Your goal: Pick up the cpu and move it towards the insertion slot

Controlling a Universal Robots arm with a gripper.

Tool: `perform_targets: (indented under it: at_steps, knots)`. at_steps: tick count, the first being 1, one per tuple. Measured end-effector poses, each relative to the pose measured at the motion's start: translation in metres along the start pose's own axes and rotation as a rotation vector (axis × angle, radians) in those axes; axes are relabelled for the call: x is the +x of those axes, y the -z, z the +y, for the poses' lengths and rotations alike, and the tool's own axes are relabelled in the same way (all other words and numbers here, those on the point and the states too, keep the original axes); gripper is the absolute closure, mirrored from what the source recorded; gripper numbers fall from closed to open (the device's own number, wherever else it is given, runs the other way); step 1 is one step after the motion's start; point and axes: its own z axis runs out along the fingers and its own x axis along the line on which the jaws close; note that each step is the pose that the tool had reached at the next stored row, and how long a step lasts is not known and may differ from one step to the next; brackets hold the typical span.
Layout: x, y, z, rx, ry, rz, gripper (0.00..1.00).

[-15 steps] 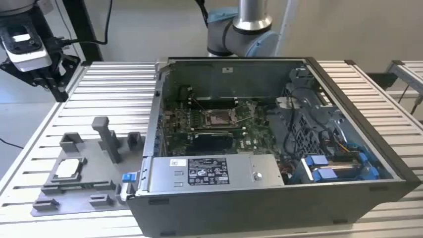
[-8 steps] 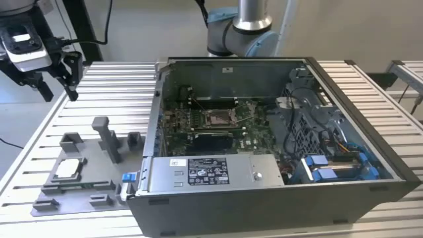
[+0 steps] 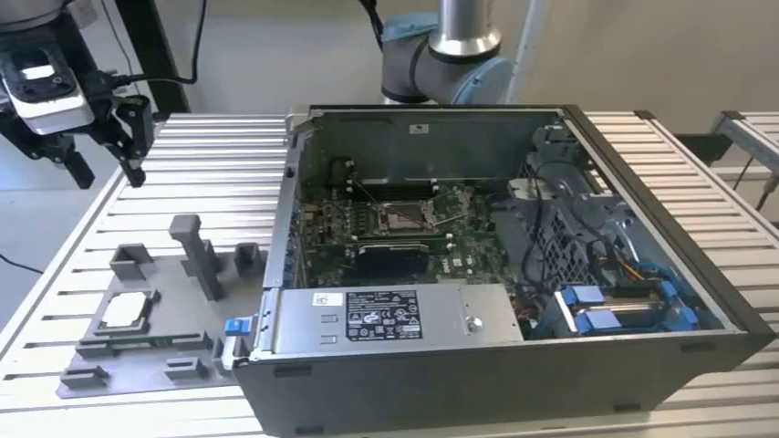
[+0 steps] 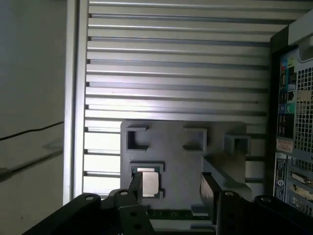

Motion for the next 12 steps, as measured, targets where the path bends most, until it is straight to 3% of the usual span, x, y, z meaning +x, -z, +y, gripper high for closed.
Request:
perform_targets:
  at_steps: [7,12]
  knots:
    - [0.0029,-0.0044,-0.0215,0.0,0.0,0.0,1.0]
    - [0.0112,-0.01,-0.0272,-0.0001,0.0,-0.0002,1.0]
